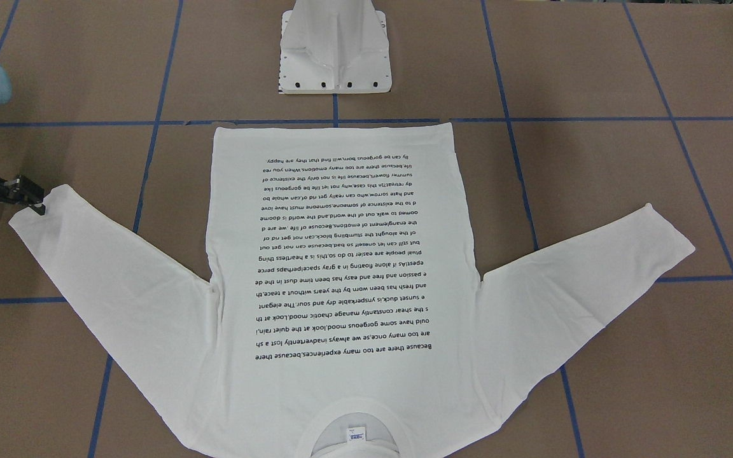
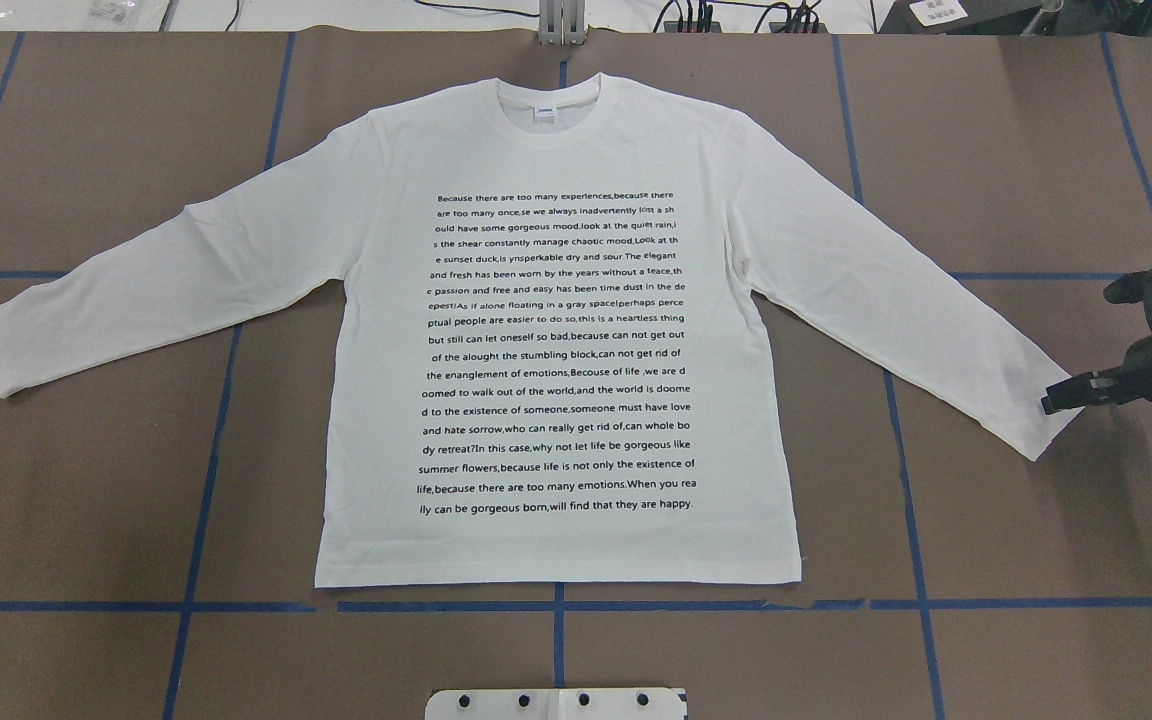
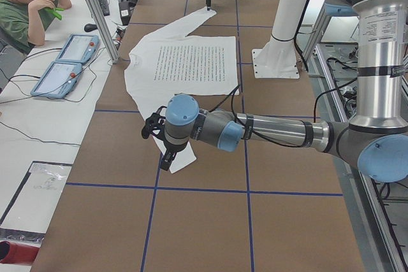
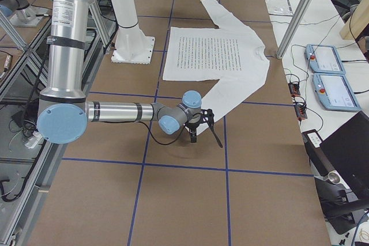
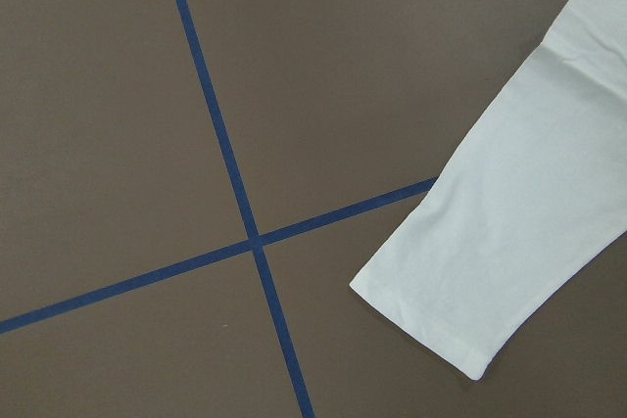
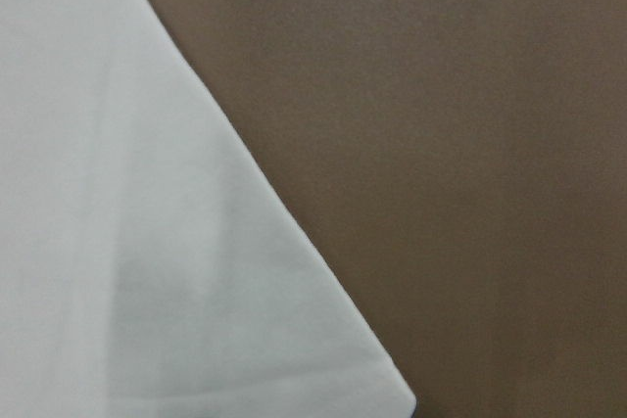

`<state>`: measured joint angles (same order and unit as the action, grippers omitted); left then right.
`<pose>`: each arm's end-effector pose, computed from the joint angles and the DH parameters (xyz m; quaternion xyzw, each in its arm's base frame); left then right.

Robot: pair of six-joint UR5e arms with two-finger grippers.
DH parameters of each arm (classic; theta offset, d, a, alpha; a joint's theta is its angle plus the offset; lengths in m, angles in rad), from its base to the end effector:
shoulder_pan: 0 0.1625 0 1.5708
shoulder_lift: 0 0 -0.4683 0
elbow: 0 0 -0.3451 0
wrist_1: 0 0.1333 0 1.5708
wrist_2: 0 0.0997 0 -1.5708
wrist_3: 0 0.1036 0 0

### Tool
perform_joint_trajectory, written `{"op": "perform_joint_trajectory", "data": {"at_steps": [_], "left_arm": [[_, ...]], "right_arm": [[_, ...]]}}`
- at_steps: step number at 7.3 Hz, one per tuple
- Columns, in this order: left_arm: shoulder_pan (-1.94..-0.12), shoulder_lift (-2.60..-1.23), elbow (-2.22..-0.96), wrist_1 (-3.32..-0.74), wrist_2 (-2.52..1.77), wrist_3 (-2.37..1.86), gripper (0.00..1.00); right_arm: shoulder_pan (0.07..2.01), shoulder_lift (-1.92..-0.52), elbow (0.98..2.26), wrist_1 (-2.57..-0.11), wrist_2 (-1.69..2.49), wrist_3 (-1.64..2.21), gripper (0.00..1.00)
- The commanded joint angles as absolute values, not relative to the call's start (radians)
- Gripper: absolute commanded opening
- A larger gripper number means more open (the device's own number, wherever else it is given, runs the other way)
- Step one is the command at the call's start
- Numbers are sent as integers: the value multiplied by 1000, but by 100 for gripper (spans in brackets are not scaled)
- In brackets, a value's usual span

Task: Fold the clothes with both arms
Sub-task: 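Reach the right gripper to the nearest sleeve cuff and grasp it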

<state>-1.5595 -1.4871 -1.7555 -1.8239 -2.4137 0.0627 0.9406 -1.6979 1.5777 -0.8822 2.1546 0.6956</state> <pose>-0.0512 -0.4222 0.6244 0.1710 0.3984 0.1052 0.8950 -0.1823 -0.3792 0.6876 0.0417 -0.3830 -0.0506 0.9214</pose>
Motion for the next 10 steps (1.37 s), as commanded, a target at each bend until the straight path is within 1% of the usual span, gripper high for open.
{"op": "perform_joint_trajectory", "data": {"at_steps": [1, 2, 3, 4, 5, 7, 8, 9, 10], "left_arm": [[-1560, -1486, -1756, -1824, -2414, 63, 100], [-1560, -1488, -1756, -1824, -2416, 63, 100], [-1560, -1488, -1758, -1824, -2416, 63, 100], [-1562, -1488, -1764, -1824, -2416, 63, 100], [-1562, -1486, -1770, -1824, -2416, 63, 100], [-1563, -1486, -1772, -1824, -2416, 61, 100], [-1563, -1486, -1772, -1824, -2416, 60, 100], [-1563, -1486, -1772, -1824, -2418, 60, 100], [-1563, -1486, -1772, -1822, -2434, 58, 100]], "right_arm": [[939, -1698, 1580, -882, 2174, 696, 71], [939, -1698, 1580, -884, 2184, 695, 43], [939, -1697, 1583, -885, 2184, 695, 25], [939, -1697, 1586, -888, 2186, 695, 17], [940, -1689, 1597, -893, 2190, 695, 16], [957, -1686, 1609, -897, 2194, 693, 9], [978, -1671, 1617, -897, 2235, 693, 9], [1021, -1666, 1637, -894, 2273, 693, 0], [1047, -1672, 1678, -893, 2296, 696, 0]]}}
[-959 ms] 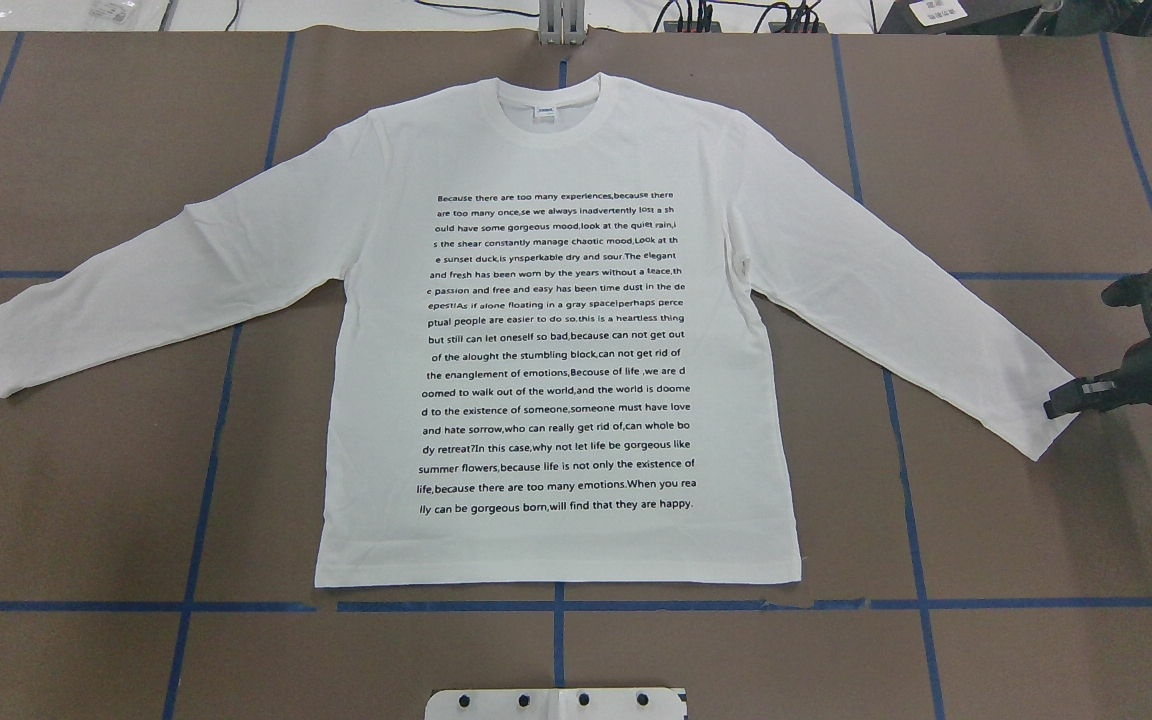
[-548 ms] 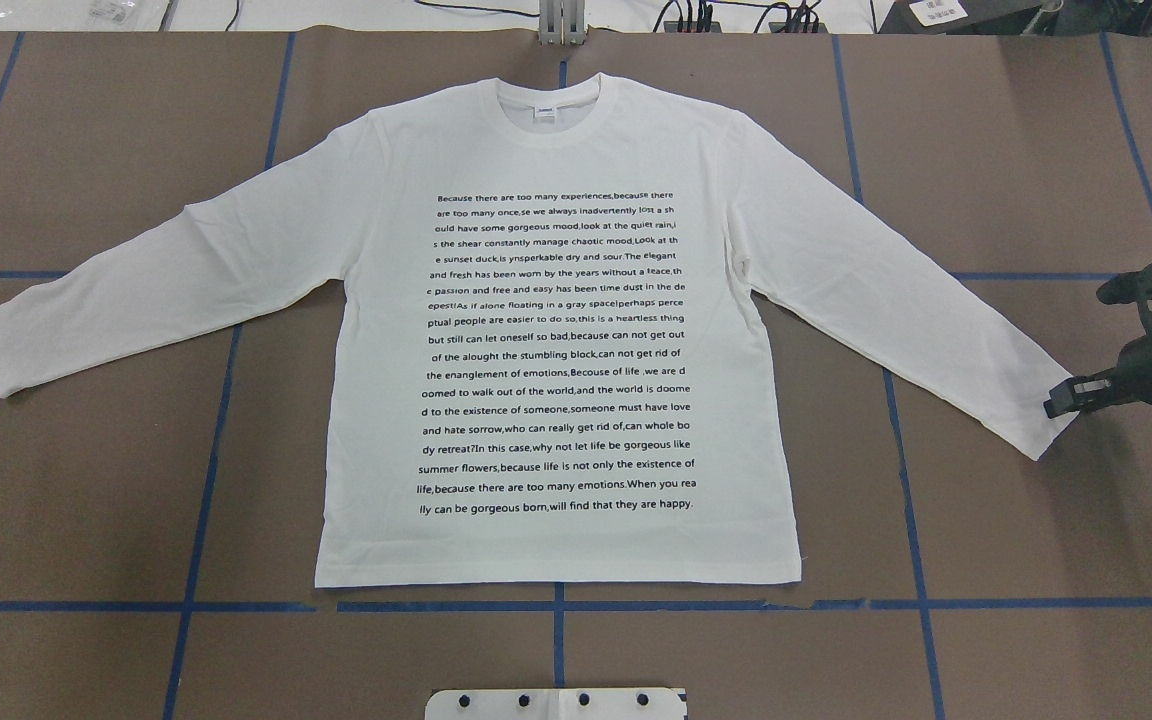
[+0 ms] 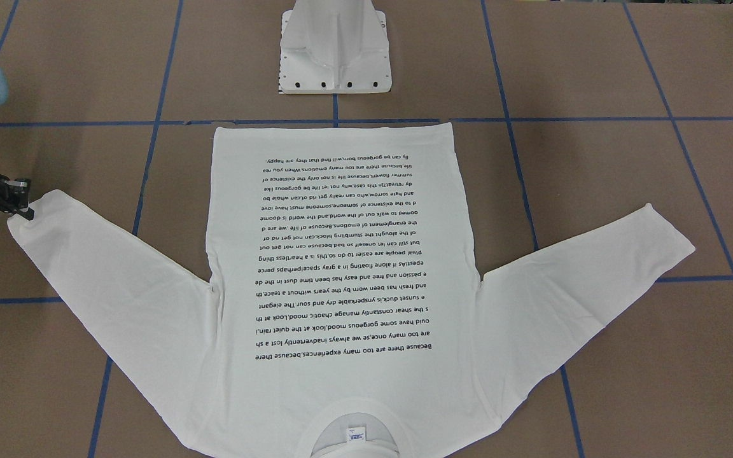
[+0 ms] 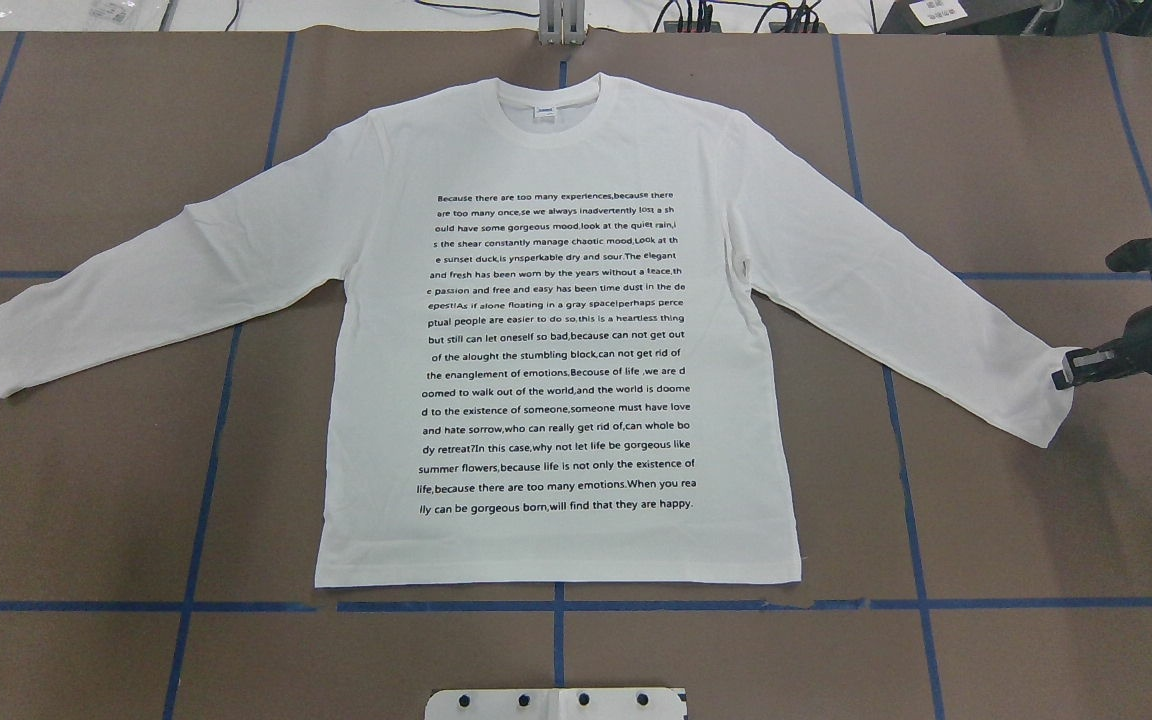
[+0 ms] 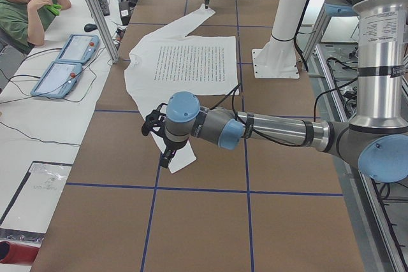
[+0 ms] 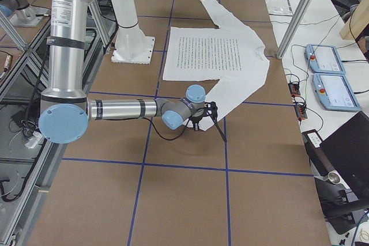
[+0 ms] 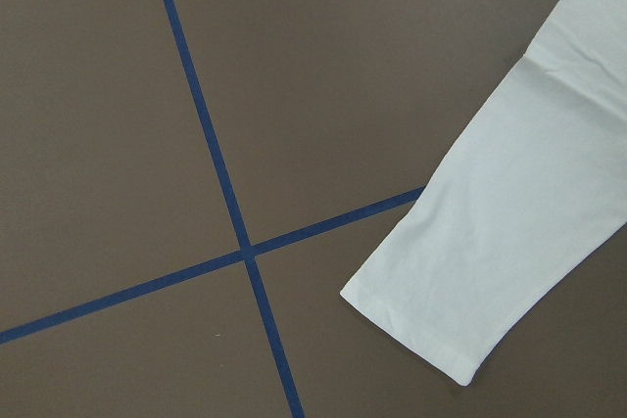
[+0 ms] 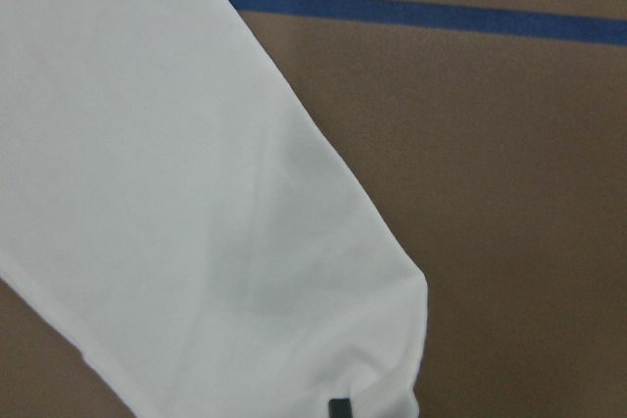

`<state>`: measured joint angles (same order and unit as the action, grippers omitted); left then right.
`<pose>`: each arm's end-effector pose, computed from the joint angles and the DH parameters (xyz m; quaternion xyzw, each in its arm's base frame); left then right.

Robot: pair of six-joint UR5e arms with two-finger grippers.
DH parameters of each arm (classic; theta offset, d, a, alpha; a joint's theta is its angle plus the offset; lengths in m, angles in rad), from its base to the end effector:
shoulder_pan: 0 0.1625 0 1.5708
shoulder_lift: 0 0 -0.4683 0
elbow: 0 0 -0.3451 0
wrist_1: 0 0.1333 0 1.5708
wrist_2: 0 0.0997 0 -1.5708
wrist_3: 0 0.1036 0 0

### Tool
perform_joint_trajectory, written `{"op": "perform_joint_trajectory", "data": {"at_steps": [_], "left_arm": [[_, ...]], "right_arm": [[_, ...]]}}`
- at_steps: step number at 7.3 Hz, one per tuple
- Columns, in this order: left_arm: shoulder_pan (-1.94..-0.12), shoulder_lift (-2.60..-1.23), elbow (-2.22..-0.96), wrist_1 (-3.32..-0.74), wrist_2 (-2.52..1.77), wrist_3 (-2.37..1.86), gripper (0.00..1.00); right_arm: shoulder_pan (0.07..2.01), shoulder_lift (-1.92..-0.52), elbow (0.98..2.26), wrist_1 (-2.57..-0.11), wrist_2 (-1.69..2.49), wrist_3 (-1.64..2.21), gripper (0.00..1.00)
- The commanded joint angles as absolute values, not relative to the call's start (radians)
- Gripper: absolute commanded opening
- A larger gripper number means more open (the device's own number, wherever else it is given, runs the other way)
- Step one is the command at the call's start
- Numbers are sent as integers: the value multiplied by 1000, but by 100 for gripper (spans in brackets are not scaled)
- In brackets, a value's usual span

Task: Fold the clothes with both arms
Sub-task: 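Reach the right gripper to the nearest sleeve cuff and grasp it, then carry the grasped sleeve with the right gripper across the shirt chest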

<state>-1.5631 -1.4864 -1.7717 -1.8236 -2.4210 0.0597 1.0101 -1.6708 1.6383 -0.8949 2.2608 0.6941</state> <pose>-0.0522 -0.4214 0.6168 0.1777 0.4009 0.1059 0.8925 -0.1694 -0.3965 0.6438 0.0525 -0.4344 -0.0472 0.8979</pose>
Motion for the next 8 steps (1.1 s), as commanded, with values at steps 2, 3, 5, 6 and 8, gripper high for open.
{"op": "perform_joint_trajectory", "data": {"at_steps": [2, 3, 5, 6, 8], "left_arm": [[-1565, -1486, -1776, -1822, -2437, 57, 100], [-1565, -1486, -1778, -1822, -2437, 58, 100], [-1569, -1485, -1795, -1822, -2437, 57, 100], [-1571, -1485, -1799, -1819, -2436, 55, 100], [-1577, -1485, -1799, -1816, -2434, 55, 100]], "right_arm": [[1061, -1521, 1713, -954, 2312, 809, 0], [1062, -1358, 1706, -1045, 2324, 972, 0], [1051, -1061, 1637, -1167, 2327, 1159, 0], [1043, -910, 1558, -1164, 2339, 1233, 0], [1022, -676, 1450, -1163, 2426, 1255, 0]]}}
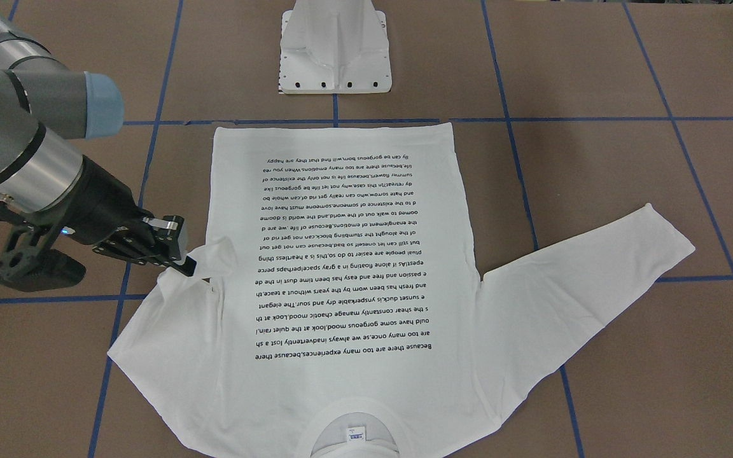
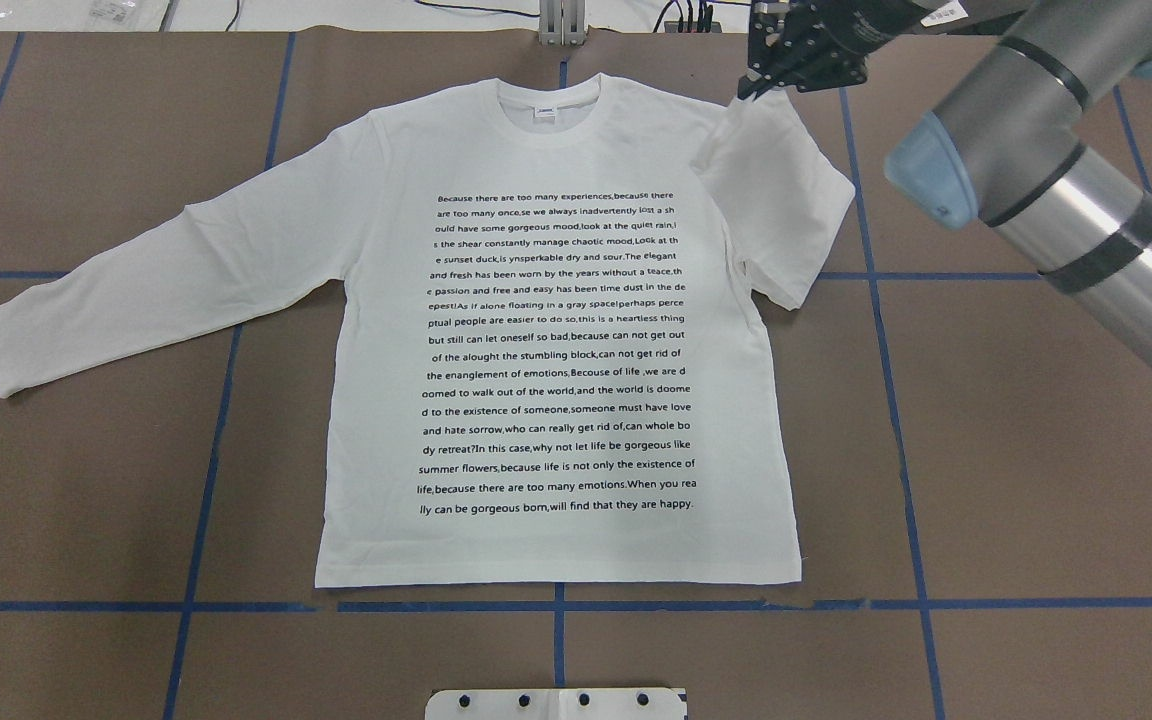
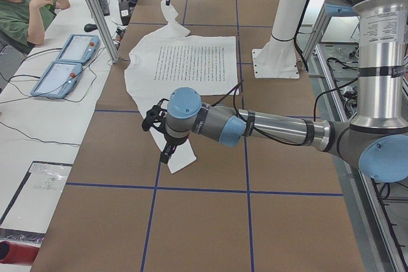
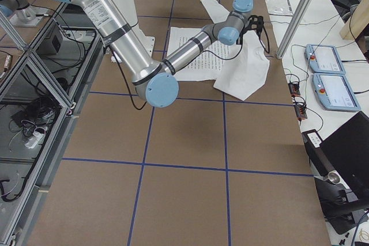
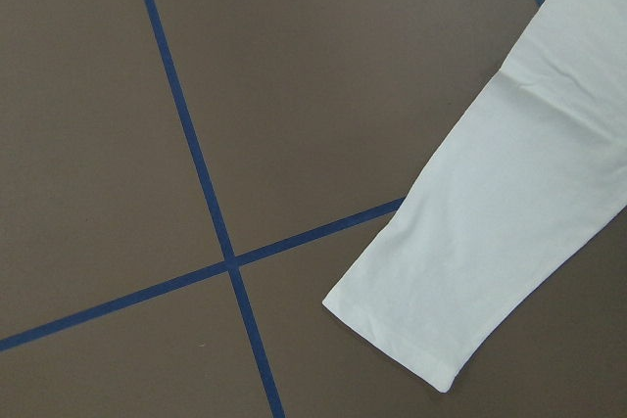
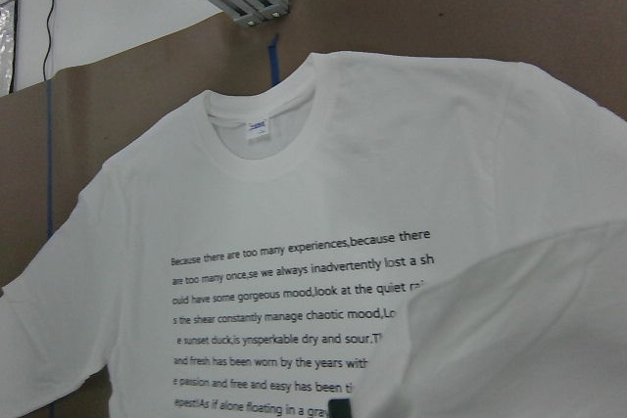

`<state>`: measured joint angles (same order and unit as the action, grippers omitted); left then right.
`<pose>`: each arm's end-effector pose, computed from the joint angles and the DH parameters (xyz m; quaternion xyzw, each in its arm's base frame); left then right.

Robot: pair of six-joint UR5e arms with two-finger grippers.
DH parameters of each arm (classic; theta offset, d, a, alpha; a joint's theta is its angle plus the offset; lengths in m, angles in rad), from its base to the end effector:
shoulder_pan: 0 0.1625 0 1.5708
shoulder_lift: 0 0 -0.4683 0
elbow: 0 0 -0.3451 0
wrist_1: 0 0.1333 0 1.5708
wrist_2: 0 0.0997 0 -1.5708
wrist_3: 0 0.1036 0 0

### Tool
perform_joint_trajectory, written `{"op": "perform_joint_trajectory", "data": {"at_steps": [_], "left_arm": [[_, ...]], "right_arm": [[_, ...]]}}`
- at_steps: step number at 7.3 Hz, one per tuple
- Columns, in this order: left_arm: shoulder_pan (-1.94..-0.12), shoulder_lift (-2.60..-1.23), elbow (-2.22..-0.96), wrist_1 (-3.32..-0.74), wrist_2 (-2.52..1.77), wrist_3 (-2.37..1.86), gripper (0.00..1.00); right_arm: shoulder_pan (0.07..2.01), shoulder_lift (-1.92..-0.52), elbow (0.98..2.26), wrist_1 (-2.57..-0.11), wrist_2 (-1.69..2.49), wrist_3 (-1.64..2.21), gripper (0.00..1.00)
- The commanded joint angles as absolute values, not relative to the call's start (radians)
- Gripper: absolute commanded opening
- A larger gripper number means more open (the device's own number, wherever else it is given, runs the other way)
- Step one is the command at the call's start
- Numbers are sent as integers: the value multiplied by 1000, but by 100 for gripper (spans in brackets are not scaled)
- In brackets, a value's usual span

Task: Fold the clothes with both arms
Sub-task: 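Carry the grasped sleeve with the right gripper across the shirt chest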

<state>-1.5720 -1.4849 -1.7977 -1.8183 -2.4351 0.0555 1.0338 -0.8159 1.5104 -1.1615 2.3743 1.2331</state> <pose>-0.0550 -0.4192 0.6050 0.1869 0.4058 0.1050 0.8885 -0.3051 -0.6274 0.2261 0.0479 -0.5843 0.0746 0.8067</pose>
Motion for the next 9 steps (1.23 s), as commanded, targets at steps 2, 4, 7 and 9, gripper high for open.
{"op": "perform_joint_trajectory", "data": {"at_steps": [2, 4, 7, 9], "left_arm": [[-1595, -1483, -1799, -1813, -2434, 55, 100], [-1603, -1485, -1796, -1810, -2434, 54, 100], [-1603, -1485, -1786, -1810, -2439, 54, 100], [-1603, -1485, -1781, -1810, -2439, 55, 100]], "right_arm": [[939, -489, 1339, -1163, 2421, 1252, 0], [821, -427, 1224, -1155, 2296, 1238, 0], [721, -413, 1026, -1062, 2102, 1239, 0], [625, -317, 840, -1055, 1964, 1238, 0]]}}
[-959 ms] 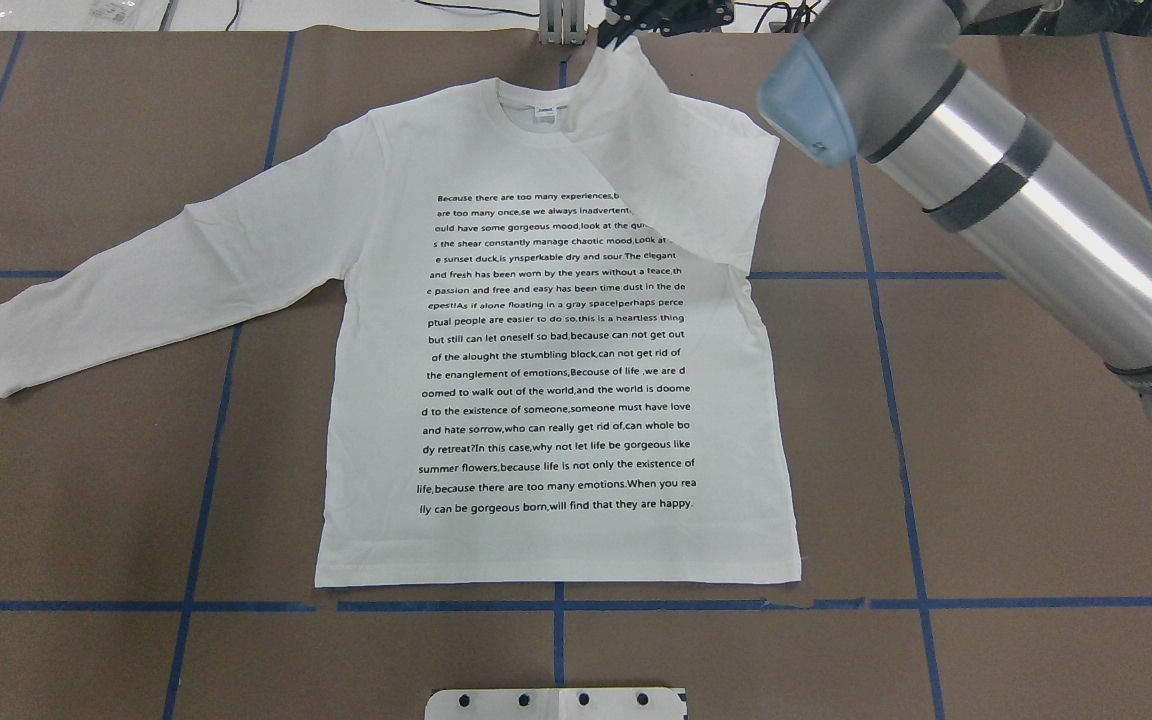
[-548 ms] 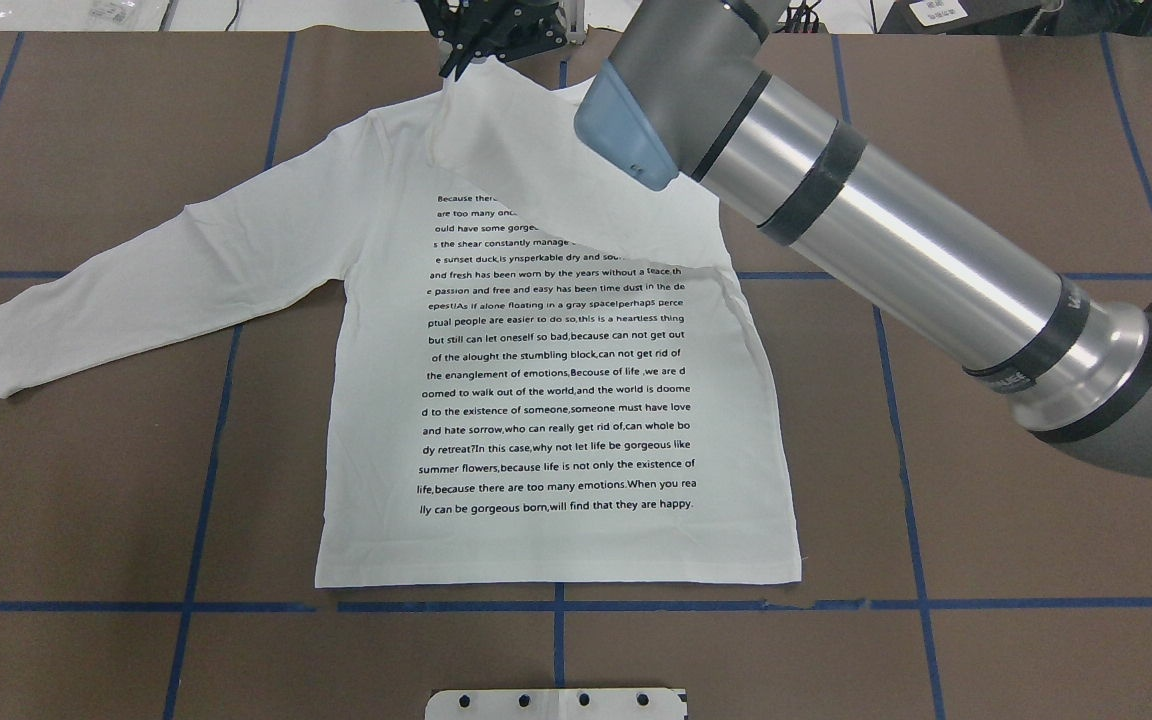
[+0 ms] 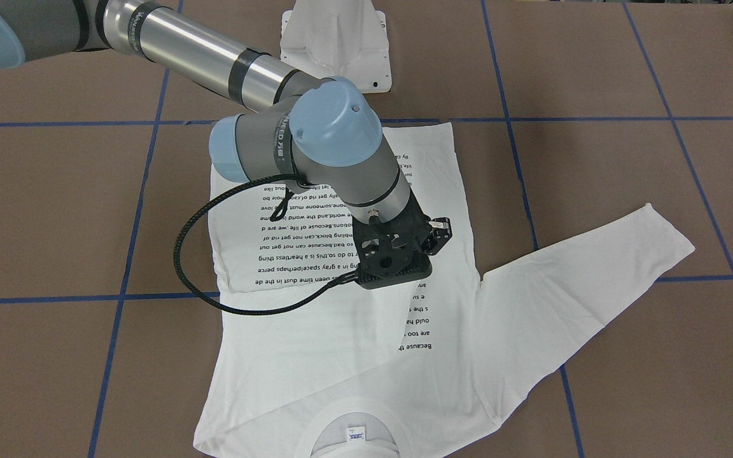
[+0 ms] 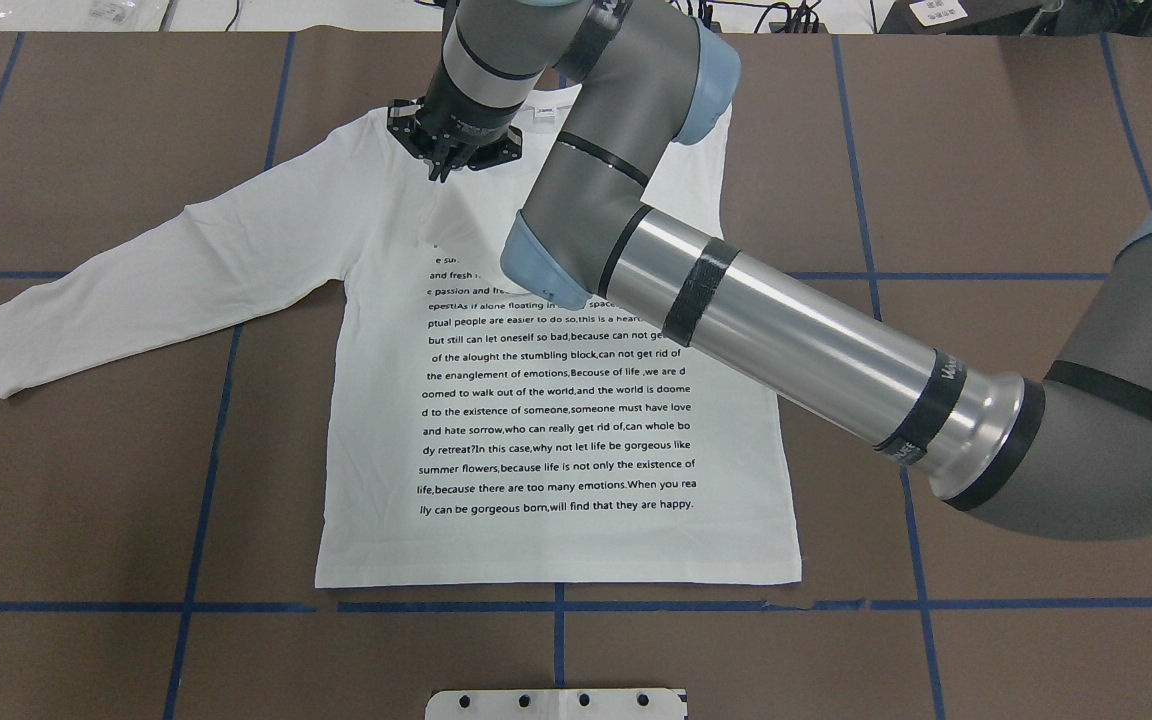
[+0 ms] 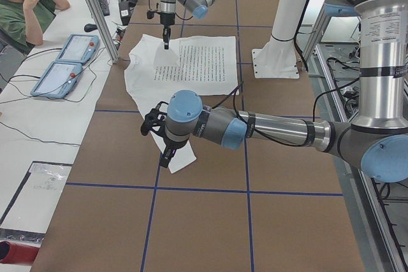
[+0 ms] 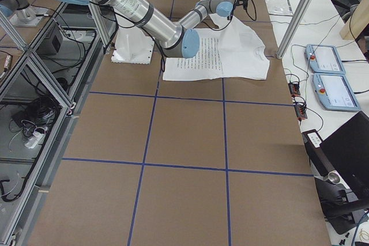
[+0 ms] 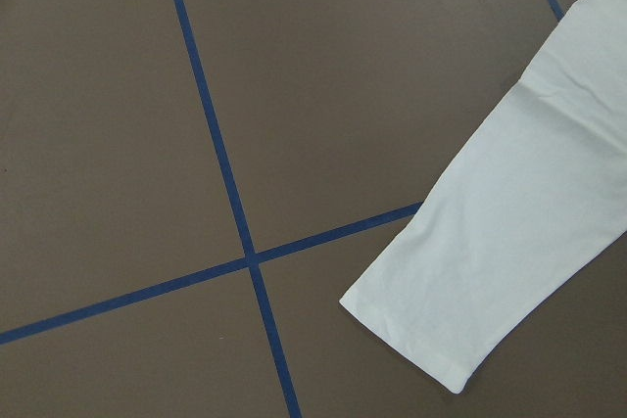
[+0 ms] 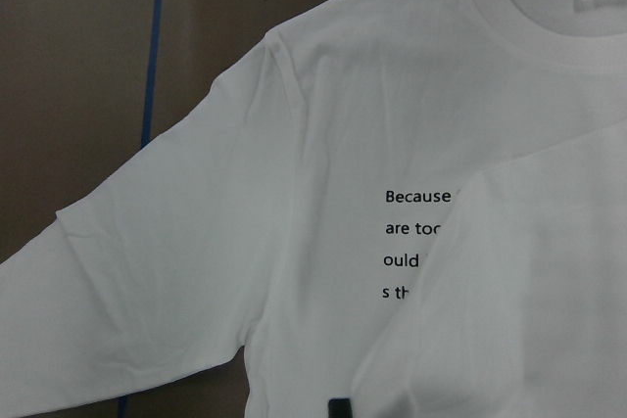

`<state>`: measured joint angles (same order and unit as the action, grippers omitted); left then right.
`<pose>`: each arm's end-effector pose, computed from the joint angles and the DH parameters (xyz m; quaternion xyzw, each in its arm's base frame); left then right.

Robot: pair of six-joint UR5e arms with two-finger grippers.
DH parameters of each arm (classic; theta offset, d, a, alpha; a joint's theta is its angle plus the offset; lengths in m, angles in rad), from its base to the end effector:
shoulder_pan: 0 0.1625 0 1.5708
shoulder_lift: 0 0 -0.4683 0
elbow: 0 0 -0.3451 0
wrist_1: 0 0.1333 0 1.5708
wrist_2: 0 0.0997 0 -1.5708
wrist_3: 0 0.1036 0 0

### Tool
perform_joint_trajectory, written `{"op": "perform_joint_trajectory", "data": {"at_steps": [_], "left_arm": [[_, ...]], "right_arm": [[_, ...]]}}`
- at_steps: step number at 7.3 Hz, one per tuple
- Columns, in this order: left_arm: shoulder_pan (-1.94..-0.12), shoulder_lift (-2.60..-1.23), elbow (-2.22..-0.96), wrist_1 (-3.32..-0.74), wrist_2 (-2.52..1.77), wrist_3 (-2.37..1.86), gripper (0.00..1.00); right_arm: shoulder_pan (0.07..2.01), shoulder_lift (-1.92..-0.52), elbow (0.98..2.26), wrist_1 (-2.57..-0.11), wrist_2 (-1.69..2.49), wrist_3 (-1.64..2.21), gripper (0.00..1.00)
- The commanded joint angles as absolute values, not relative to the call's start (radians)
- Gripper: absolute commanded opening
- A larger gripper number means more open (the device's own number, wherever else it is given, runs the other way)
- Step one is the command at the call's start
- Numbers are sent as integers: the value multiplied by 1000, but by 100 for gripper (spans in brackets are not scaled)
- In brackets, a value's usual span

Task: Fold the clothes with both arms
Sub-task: 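Carry the grasped sleeve with the right gripper across the shirt chest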

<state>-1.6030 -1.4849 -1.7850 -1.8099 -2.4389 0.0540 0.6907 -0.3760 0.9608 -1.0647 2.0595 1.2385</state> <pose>-0.0677 -0.4172 0.6116 0.1834 0.4059 0.0865 0.8911 -0.6016 -0.6071 0.0977 0.0661 -0.5402 0.0243 0.8386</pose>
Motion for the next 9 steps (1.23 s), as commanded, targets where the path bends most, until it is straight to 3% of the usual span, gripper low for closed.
{"op": "perform_joint_trajectory", "data": {"at_steps": [1, 3, 4, 5, 9], "left_arm": [[-1603, -1485, -1781, -1810, -2439, 54, 100], [-1605, -1483, -1787, -1810, -2437, 54, 100], [-1603, -1483, -1784, -1809, -2439, 54, 100], [-1603, -1483, -1781, -1809, -2439, 54, 100], [-1595, -1497, -1764, -1824, -2428, -50, 100]], "right_arm": [[582, -299, 792, -1043, 1913, 1230, 0], [540, -214, 685, -979, 1798, 1230, 0], [534, -215, 681, -918, 1767, 1230, 59], [532, -209, 683, -892, 1740, 1230, 100], [551, -208, 737, -909, 1695, 1250, 100]]}}
